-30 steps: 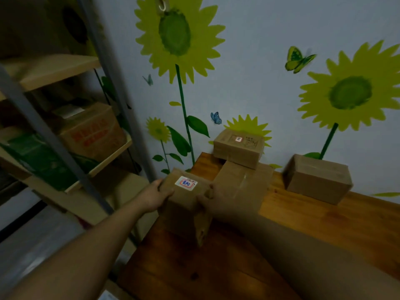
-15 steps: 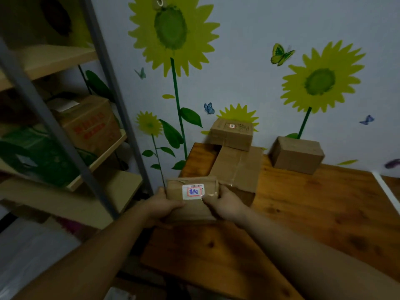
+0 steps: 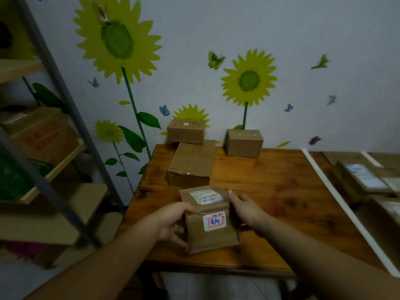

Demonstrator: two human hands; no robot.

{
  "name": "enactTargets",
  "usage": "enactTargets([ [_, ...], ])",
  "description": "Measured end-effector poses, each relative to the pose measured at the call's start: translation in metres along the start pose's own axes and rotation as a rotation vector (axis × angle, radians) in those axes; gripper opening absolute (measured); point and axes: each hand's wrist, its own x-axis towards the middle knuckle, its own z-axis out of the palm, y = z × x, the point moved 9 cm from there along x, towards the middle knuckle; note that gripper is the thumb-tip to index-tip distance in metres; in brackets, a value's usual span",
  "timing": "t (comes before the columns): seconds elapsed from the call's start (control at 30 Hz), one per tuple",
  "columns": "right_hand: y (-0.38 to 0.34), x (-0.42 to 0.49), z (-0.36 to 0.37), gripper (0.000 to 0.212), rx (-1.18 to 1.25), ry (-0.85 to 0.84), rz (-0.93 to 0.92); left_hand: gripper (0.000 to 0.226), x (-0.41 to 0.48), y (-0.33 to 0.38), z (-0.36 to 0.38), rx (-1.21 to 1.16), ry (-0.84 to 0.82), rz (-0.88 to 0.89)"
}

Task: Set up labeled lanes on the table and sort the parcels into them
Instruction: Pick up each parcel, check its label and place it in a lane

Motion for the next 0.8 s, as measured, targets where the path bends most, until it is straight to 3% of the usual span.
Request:
enactTargets([
  [0.2,0.05,-0.026,-0.097,0.026,0.013,0.09,-0.06,0.074,-0.003,0.011,0.103,0.068,-0.024,0.148],
  [0.3,0.065,-0.04,-0.143,0.052,0.07,0.103,-0.123,0.081,-0.009,0.027,0.153,0.058,-0.036,0.272],
  [0.4,0.064,-0.054,-0.184,0.077,0.11,0.118,-0.226,0.064,-0.023,0.054,0.193,0.08,-0.002,0.444],
  [0.57,0.049,-0.069,-0.228,0.078,0.182,0.149,-0.372,0.07,-0.048,0.087,0.228,0.102,0.073,0.653],
  [0.8,0.024,-0.093,-0.253,0.069,0.191,0.246,-0.555,0.076,-0.067,0.104,0.252,0.068,-0.003,0.739],
])
